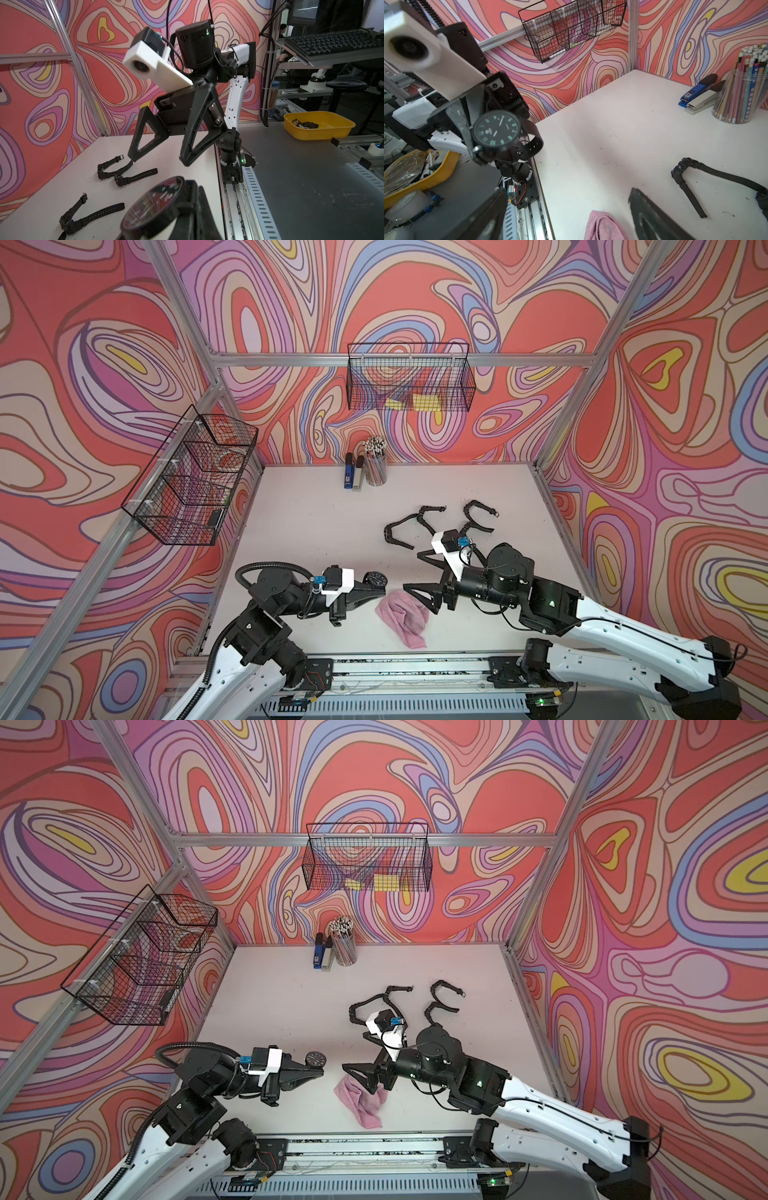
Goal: Wipe the watch dial
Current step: Place the watch at the center of the board.
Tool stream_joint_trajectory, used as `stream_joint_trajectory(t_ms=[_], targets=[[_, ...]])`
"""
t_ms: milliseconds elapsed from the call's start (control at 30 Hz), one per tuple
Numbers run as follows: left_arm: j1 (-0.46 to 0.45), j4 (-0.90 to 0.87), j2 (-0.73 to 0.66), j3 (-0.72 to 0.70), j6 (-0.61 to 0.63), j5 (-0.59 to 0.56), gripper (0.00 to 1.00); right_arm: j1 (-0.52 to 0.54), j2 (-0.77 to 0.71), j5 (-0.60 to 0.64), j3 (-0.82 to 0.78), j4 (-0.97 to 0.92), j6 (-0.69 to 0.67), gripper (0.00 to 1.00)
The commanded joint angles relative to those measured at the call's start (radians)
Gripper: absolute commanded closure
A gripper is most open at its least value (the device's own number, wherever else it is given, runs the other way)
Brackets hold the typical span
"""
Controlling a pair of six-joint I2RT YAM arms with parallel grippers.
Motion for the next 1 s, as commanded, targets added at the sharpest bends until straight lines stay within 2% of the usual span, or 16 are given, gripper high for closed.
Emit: stream_joint_trajectory(t_ms=[0,167,367,467,700,967], targets=[[0.000,0.393,-0.024,-0.035,-0.353,-0.015,1.00,0.000,-0.001,-0.057,0.005,0.025,-0.126,0.10],[0.000,0.710,0.023,-0.109,-0.606,-0.062,1.00,0.000,0.020,-0.130,0.008,0.094,-0.162,0.16],[0.000,1.065,0.128,-0.155,-0.827,-0.082,1.00,0.001,0.087,-0.178,0.040,0.193,-0.188,0.21],[0.000,1.161,0.181,-0.158,-0.902,-0.059,1.00,0.001,0.107,-0.195,0.066,0.205,-0.203,0.23],[-0.001,1.157,0.199,-0.130,-0.921,-0.010,1.00,0.000,0.125,-0.174,0.099,0.235,-0.242,0.28],[-0.002,1.111,0.199,-0.131,-0.887,0.004,1.00,0.000,0.180,-0.226,0.142,0.279,-0.234,0.35]])
